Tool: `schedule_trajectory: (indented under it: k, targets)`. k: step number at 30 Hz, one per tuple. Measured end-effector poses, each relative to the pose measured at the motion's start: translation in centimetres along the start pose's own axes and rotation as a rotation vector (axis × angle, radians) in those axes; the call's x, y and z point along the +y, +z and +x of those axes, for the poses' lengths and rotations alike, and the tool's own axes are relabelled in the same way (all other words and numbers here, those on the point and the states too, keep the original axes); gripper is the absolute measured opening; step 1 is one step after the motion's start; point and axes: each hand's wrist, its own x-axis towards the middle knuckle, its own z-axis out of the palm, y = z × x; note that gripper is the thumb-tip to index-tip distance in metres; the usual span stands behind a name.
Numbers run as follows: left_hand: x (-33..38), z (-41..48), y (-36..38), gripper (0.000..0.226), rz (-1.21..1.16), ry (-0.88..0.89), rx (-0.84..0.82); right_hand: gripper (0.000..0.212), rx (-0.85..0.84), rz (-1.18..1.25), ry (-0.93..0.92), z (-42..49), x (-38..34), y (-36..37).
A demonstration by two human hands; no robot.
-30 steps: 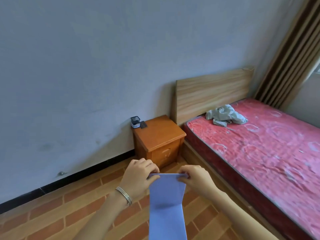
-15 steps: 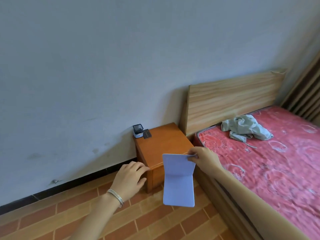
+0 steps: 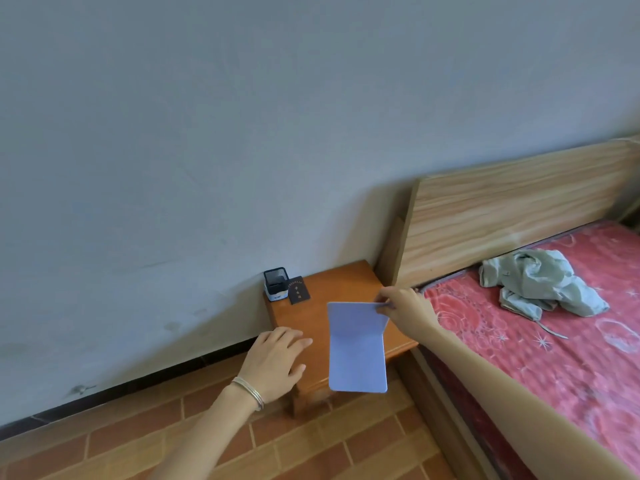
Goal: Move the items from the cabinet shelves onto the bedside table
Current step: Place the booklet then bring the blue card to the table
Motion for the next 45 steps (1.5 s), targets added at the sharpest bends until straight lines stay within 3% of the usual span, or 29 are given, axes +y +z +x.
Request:
schedule_trajectory:
  k: [9, 21, 28, 33, 36, 41, 45]
  targets:
    - [-3.2, 11.8, 7.9, 0.047, -0.115, -0.198, -0.233, 0.007, -0.091, -0.015, -0.064, 16.9, 5.8, 4.4]
    - [-5.6, 20.7, 24.3, 0.057, -0.148, -0.490, -0.396, 0.011, -0.161, 0.051, -0.115, 34.5, 12.3, 16.8]
    - [-7.1, 23.5, 30.3, 0.063, -0.146, -0.533, -0.476, 0.011, -0.125, 0.169, -0.108, 37.8, 14.3, 21.2]
    - [-8.0, 24.6, 32.0, 0.066, -0.115, -0.549, -0.468, 0.045, 0.046, 0.327, -0.145, 35.9, 15.5, 21.9]
    - [-9.1, 25.2, 32.5, 0.070, -0.087, -0.571, -0.448, 0.046, 0.126, 0.374, -0.173, 31.9, 17.3, 24.2]
    - [-11.7, 26.5, 33.9, 0.080, -0.041, -0.627, -0.354, 0.048, -0.290, 0.082, -0.397, 28.3, 19.7, 32.0]
    - [-13.3, 27.7, 35.1, 0.070, -0.060, -0.649, -0.393, 0.048, -0.419, -0.044, -0.375, 29.6, 19.0, 34.6]
